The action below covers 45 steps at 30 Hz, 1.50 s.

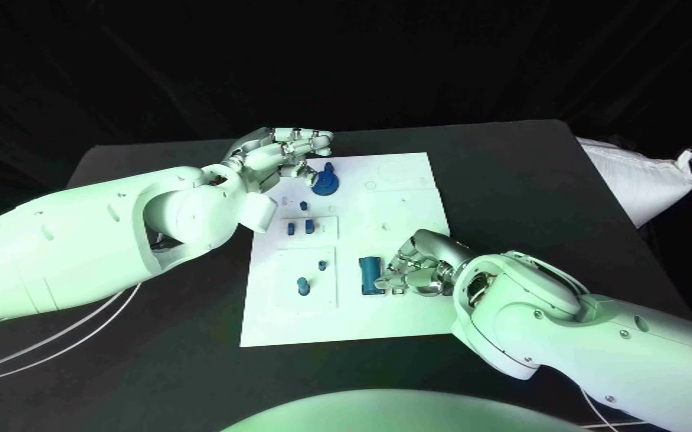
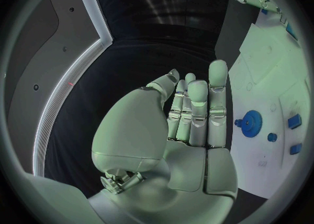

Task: Assemble the parts on the task board

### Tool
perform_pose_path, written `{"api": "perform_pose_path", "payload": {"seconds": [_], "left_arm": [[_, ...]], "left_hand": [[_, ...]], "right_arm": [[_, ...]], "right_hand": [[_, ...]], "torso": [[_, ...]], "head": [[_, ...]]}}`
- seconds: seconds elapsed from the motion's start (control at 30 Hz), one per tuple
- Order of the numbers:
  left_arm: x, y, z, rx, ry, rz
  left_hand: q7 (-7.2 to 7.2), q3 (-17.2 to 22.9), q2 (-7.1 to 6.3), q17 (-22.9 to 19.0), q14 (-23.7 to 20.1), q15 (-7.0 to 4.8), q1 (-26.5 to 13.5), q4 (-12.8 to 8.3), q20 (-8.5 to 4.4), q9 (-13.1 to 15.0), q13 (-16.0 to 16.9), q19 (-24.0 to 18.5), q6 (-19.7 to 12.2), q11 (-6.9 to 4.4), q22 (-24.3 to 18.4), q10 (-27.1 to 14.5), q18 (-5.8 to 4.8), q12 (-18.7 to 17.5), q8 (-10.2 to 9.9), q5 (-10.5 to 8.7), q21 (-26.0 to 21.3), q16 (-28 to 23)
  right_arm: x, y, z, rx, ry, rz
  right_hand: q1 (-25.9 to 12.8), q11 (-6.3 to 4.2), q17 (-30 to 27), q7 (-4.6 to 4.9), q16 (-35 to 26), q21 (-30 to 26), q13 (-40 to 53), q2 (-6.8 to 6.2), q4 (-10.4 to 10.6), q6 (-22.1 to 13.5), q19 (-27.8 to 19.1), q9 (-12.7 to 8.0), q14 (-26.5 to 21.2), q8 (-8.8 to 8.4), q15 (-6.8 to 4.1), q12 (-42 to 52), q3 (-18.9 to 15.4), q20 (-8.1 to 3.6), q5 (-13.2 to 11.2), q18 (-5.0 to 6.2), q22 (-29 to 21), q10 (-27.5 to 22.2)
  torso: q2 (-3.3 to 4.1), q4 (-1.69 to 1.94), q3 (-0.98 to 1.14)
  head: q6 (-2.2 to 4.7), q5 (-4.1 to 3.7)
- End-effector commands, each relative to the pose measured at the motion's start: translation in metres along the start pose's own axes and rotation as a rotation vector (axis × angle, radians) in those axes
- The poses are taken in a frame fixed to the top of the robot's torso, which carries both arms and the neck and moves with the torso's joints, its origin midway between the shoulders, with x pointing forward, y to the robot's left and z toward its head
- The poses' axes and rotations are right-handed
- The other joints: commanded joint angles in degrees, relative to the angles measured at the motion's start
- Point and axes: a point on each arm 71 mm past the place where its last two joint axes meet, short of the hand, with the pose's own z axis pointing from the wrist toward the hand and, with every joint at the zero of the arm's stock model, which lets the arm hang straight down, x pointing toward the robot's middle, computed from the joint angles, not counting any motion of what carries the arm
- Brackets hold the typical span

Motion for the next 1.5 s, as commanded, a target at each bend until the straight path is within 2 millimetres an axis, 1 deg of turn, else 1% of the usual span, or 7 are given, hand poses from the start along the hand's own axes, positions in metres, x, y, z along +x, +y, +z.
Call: {"api": "perform_pose_path", "payload": {"seconds": [0.03, 0.43, 0.93, 1.07, 1.2, 1.33, 1.5], "left_arm": [[0.004, -0.001, 0.001, 0.007, 0.032, 0.0], [0.003, -0.001, 0.0, 0.006, 0.03, 0.0], [0.0, -0.001, -0.002, 0.005, 0.027, 0.005], [0.0, -0.001, -0.002, 0.005, 0.027, 0.005], [0.0, 0.0, -0.002, 0.004, 0.028, 0.005], [0.0, 0.0, -0.002, 0.003, 0.027, 0.005], [-0.001, 0.0, -0.003, 0.002, 0.024, 0.005]], "left_hand": [[0.16, -0.36, 0.04, 0.01, -0.19, 0.22, -0.59, 0.12, 0.21, -0.06, 0.08, -0.06, -0.37, -0.01, 0.06, -0.5, 0.66, 0.25, 0.1, 0.26, -0.12, 0.23], [0.16, -0.36, 0.04, 0.01, -0.19, 0.22, -0.59, 0.12, 0.21, -0.06, 0.08, -0.06, -0.37, -0.01, 0.06, -0.5, 0.66, 0.25, 0.1, 0.26, -0.12, 0.23], [0.2, -0.41, 0.08, -0.07, -0.23, 0.26, -0.57, 0.13, 0.24, -0.07, 0.08, -0.11, -0.45, 0.03, -0.06, -0.59, 0.68, 0.32, 0.12, 0.28, -0.3, 0.21], [0.2, -0.41, 0.08, -0.07, -0.23, 0.26, -0.57, 0.13, 0.24, -0.07, 0.08, -0.11, -0.45, 0.03, -0.06, -0.59, 0.68, 0.32, 0.12, 0.28, -0.3, 0.21], [0.2, -0.41, 0.08, -0.07, -0.23, 0.26, -0.57, 0.13, 0.24, -0.07, 0.08, -0.11, -0.45, 0.03, -0.06, -0.59, 0.68, 0.32, 0.12, 0.28, -0.3, 0.21], [0.2, -0.41, 0.08, -0.07, -0.23, 0.26, -0.57, 0.13, 0.24, -0.07, 0.08, -0.11, -0.45, 0.03, -0.06, -0.59, 0.68, 0.32, 0.12, 0.28, -0.3, 0.21], [0.2, -0.41, 0.08, -0.07, -0.23, 0.26, -0.57, 0.13, 0.24, -0.07, 0.08, -0.11, -0.45, 0.03, -0.06, -0.59, 0.68, 0.32, 0.12, 0.28, -0.3, 0.21]], "right_arm": [[0.001, 0.002, 0.002, -0.016, -0.01, -0.048], [0.0, 0.0, 0.004, -0.012, -0.042, -0.037], [-0.034, -0.033, -0.027, 0.009, -0.119, -0.043], [-0.044, -0.046, -0.028, 0.013, -0.143, -0.13], [-0.049, -0.056, -0.027, 0.044, -0.154, -0.184], [-0.051, -0.065, -0.025, 0.092, -0.146, -0.219], [-0.049, -0.07, -0.022, 0.117, -0.138, -0.236]], "right_hand": [[1.55, -0.36, 5.81, -0.29, -0.06, -0.09, -0.08, 0.0, -1.05, 0.24, 2.49, 0.13, 4.16, -0.22, -0.34, -0.41, 0.52, -0.58, -0.29, -1.04, 8.96, 0.09], [0.13, -0.35, 6.03, -0.33, 0.07, 0.02, -0.02, 0.83, -0.51, 0.67, 2.61, 0.46, 4.21, -0.19, -0.3, -0.57, 0.74, -0.58, 0.2, -1.09, 9.16, 0.47], [-1.23, 0.44, 5.16, 0.72, -0.63, -0.16, -1.3, -0.6, 0.12, -1.83, 2.46, -0.09, 4.0, -2.3, 0.28, -3.12, 0.32, -0.15, 3.92, -1.03, 8.93, -0.53], [-1.15, 0.49, 5.07, 0.76, -0.74, -0.15, -1.62, -0.83, 0.42, -1.61, 2.48, -0.33, 3.98, -2.66, 0.39, -3.8, 0.72, 0.02, 7.9, -1.04, 8.99, -0.77], [-1.41, 0.49, 5.15, 0.73, -0.69, -0.09, -1.65, -0.78, 0.76, -1.37, 2.53, -0.37, 3.99, -2.68, 0.39, -3.89, 0.8, 0.05, 7.89, -1.06, 9.09, -0.73], [-2.05, 0.51, 4.8, 0.72, -0.97, -0.25, -1.95, -0.75, 1.46, -1.14, 2.38, -0.44, 3.92, -2.78, 0.41, -4.38, 0.81, 0.08, 7.18, -1.0, 8.86, -0.79], [-2.24, 0.45, 4.65, 0.63, -1.09, -0.29, -2.1, -0.69, 1.75, -0.82, 2.35, -0.42, 3.88, -2.7, 0.39, -4.65, 0.89, 0.08, 7.13, -0.99, 8.81, -0.82]], "torso": [[0.01, 0.05, -0.01], [-0.01, -0.07, -0.02], [-0.08, -0.14, -0.07], [-0.05, -0.27, -0.03], [0.03, -0.12, 0.12], [-0.07, -0.11, -0.04], [0.02, -0.15, 0.07]], "head": [[-0.15, 0.06], [-0.29, 0.33], [-0.05, -0.41], [0.18, -0.7], [0.12, -1.07], [0.14, -1.4], [0.02, -1.23]]}}
